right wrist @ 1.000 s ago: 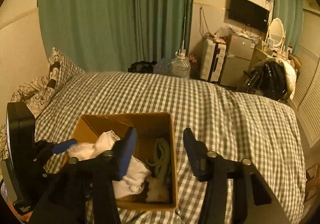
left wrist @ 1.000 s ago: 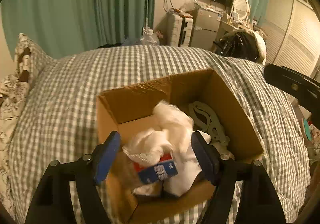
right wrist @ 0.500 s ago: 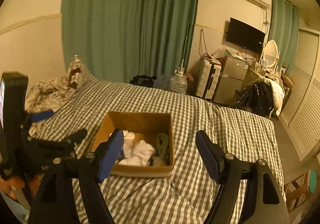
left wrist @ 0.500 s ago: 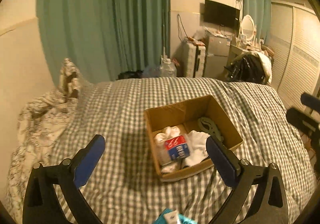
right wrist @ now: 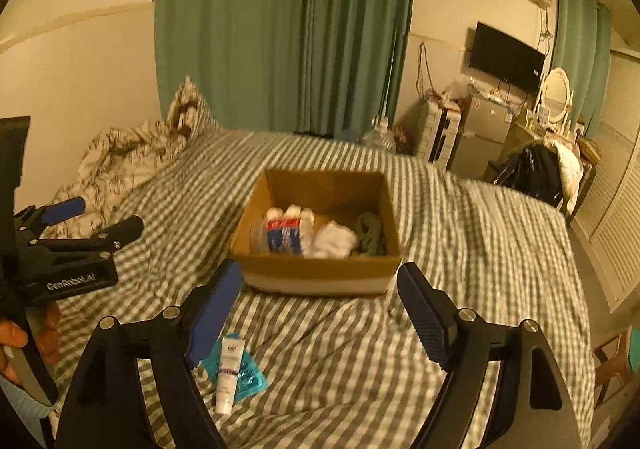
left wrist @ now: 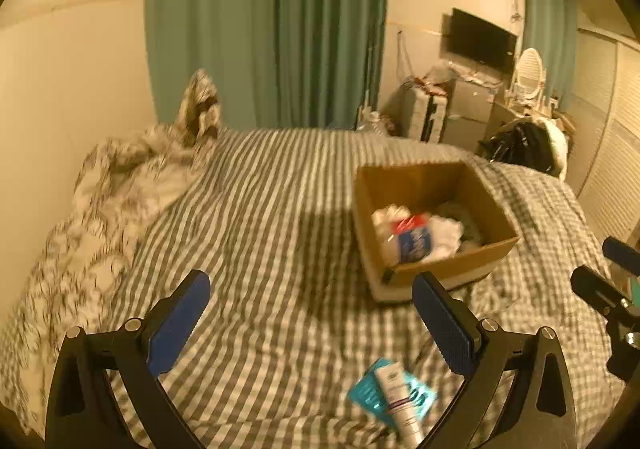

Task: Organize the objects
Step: 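Move both tools back from the box to the remaining items, then grasp the teal blister pack with the left tool while the right tool grasps the white toothpaste tube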

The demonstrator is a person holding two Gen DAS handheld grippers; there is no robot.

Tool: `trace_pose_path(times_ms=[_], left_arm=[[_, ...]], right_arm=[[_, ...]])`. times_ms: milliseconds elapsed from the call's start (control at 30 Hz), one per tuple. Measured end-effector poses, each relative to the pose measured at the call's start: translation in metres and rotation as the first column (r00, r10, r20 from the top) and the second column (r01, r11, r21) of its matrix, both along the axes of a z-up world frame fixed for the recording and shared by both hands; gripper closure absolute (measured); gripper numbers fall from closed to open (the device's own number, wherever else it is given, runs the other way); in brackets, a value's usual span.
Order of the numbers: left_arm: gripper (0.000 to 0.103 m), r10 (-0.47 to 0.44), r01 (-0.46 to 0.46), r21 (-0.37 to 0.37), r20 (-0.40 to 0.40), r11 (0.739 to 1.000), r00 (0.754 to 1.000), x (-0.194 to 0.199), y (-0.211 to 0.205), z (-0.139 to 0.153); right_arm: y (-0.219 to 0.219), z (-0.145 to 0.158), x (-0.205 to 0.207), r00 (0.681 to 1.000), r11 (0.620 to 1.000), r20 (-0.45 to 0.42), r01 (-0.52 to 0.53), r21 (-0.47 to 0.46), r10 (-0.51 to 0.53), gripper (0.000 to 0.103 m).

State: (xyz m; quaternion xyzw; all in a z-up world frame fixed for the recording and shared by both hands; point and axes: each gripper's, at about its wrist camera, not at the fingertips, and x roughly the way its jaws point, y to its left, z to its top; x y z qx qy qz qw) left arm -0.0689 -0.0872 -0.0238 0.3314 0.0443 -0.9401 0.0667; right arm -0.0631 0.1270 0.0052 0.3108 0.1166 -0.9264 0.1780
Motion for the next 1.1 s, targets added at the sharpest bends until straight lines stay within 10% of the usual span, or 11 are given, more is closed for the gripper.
trace_pose_path(times_ms=[333,600,767,1100], left_arm=[[0.0,0.053,-0.049,-0.026,0.199,0.998,0.979,0.004,-0.016,-0.104],[0.0,0.032,-0.026,-0.025,0.276,0.999,0.961,-0.003,-0.011,-0.125],[0.0,0.036,-0.025,-0.04,0.313,0.999,0.949,-0.007,-0.008,-0.134],[0.0,-0.012,0.009,0.011,0.341,1.0,0.94,-0.009,0.016,-0.136]], right_arm=[[-0.046,-0.134,-0.023,0.958,0.993,0.281,-0.077,0.092,0.048,0.023],[-0.075,-0.196,-0.024,0.886,0.973,0.453,-0.179,0.147,0.094,0.032],[-0.076,-0.199,-0.02,0.877,0.964,0.47,-0.204,0.17,0.103,0.074],[-0.015,-0.126,-0.032,0.947,0.992,0.32,-0.056,0.116,0.016,0.076]])
